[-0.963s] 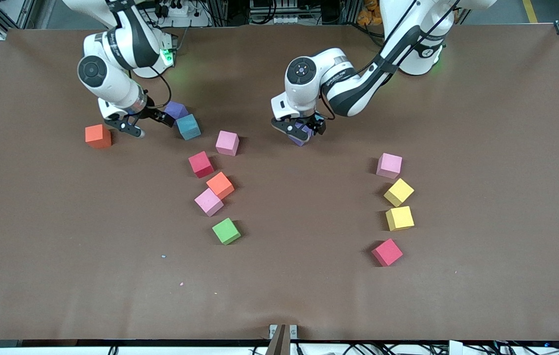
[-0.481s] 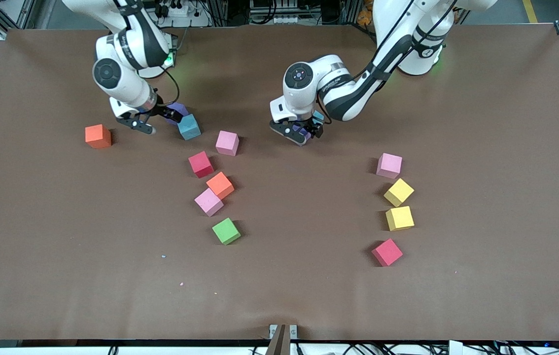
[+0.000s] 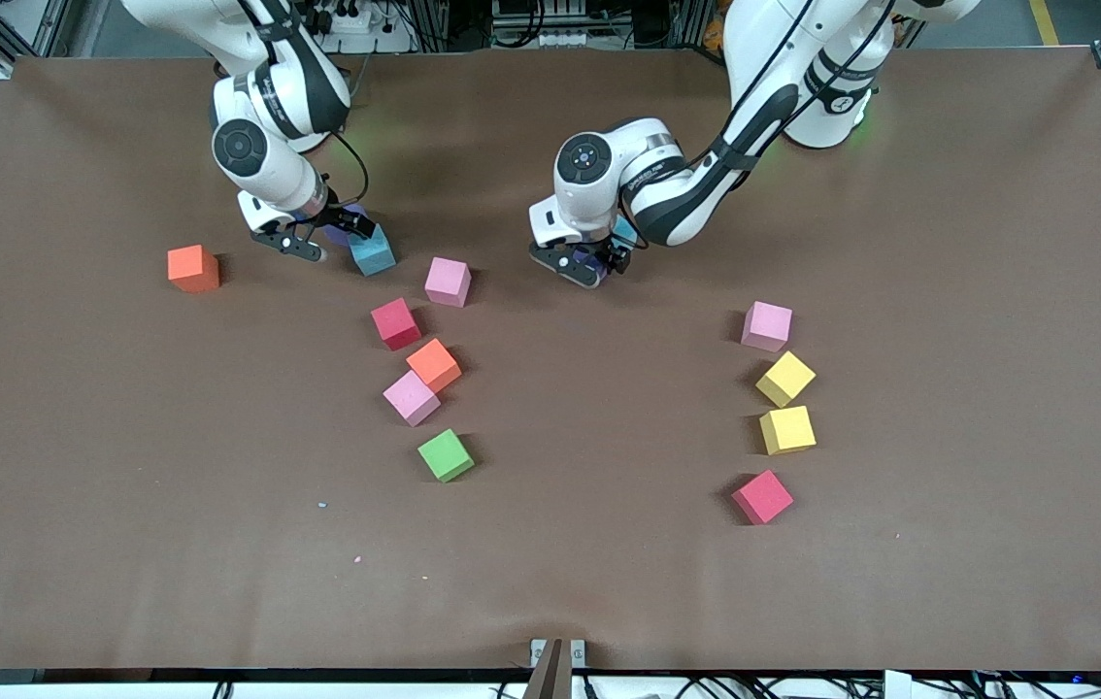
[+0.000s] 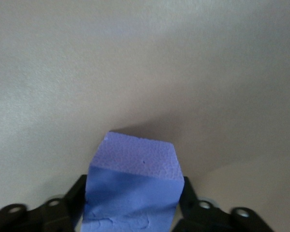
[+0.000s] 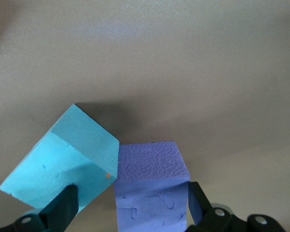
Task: Arrange 11 blocks into digit 3
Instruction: 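Grasp the purple blocks beside the cyan blocks with both grippers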
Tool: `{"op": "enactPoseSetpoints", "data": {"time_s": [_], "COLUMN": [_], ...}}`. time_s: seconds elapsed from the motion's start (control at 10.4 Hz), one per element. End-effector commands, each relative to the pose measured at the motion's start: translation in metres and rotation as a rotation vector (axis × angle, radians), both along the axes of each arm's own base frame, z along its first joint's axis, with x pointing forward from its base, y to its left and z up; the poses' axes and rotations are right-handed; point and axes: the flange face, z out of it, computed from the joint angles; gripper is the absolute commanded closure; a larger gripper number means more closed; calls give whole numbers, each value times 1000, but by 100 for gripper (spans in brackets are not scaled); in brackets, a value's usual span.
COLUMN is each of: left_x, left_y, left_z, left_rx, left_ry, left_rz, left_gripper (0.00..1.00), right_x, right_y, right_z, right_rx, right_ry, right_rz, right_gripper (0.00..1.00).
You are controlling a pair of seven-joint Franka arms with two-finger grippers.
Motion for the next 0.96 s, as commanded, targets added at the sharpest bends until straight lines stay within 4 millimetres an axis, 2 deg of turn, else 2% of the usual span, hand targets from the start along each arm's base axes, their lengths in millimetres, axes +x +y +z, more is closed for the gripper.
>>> {"op": "enactPoseSetpoints", "data": {"time_s": [0.0,0.1,0.29,0.48,0.67,0.87], "left_x": [-3,1,2,-20,-45,-68], "left_y": [-15,-22,-43,-59,-68,-72], "left_z": [4,7,17,19,21,13], "left_rx": [-2,-9,-25,-10,2,21], "left_ry": [-37,-43,-49,-51,-32,-18], "left_rz": [63,146,377,610,650,627], "left_gripper": [88,100,100,100,100,100], "right_x": [-26,-35,-39,-40,-42,-43], "right_y": [-7,-10,-12,-12,-14,-16], "right_z": [-9,-13,-16,-17,-17,-10], "right_rx": [-2,2,8,7,17,24], "right_ry": [10,23,34,39,64,86], "right_rz": [14,55,95,98,138,152], "right_gripper": [0,0,0,0,0,0]}}
